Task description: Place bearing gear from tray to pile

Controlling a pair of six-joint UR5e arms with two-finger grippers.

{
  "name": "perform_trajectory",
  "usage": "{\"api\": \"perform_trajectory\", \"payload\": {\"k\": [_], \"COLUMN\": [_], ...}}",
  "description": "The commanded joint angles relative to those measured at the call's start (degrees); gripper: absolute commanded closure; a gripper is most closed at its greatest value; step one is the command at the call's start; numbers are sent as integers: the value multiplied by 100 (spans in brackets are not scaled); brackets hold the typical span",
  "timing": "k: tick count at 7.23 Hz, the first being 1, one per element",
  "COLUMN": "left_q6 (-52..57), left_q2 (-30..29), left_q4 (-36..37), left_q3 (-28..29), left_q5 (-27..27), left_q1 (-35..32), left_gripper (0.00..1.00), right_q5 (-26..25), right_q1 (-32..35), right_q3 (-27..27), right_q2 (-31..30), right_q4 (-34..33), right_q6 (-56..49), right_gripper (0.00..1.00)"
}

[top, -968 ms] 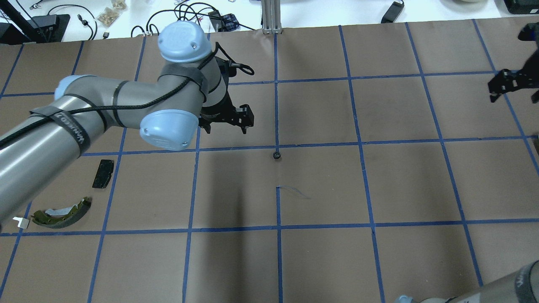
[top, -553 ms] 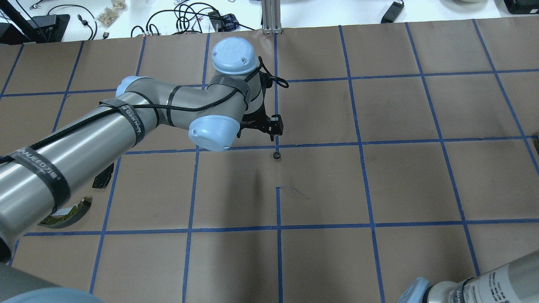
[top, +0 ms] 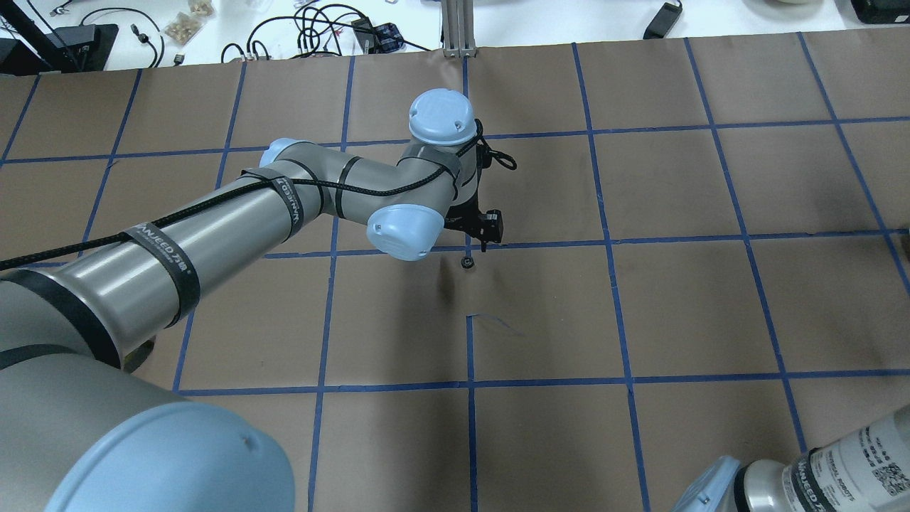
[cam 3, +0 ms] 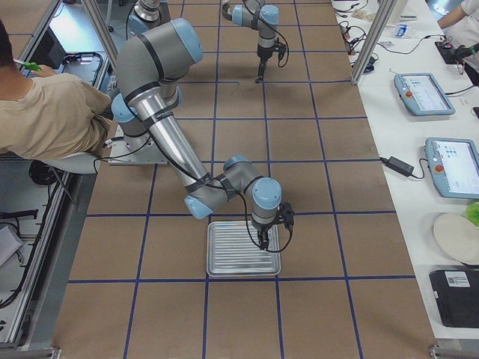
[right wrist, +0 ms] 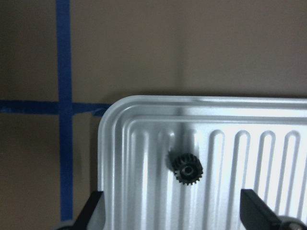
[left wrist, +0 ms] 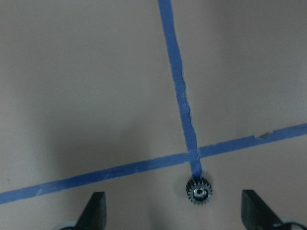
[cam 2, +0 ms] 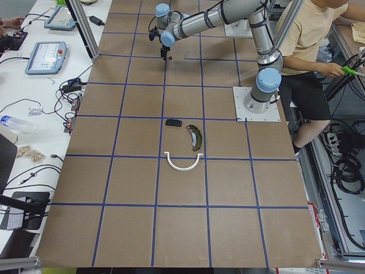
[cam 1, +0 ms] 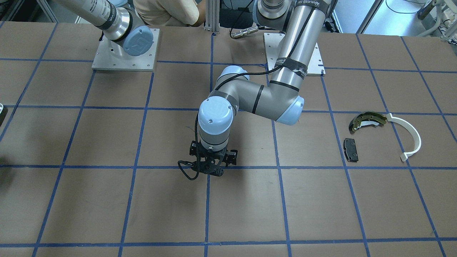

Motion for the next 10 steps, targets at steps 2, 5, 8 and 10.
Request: {"api": "perform_trajectory", "payload": {"k": [2,5,8,10], "left_q6": [37,28,28,28], "left_q2": [-118,-57,-101,-101], "left_q4": [-2,-143,-152,-143], "left_q3": [-3,-21,-3,-3], "left_q5": [-7,20,2,19], "left_q1": [-67,-93,-93,-93], "left_gripper": [27,38,59,100], "right_q5": [30,30,21,30], "right_q1": [-24,-24,-24,-24], "right_q3": [-110,-75,-67,-67], "right_q2": [163,172,172,181], "right_q4": [-30,-30,-30,-12], "right_q6": [7,147,358,350], "right_gripper": [15,18,26,53]}}
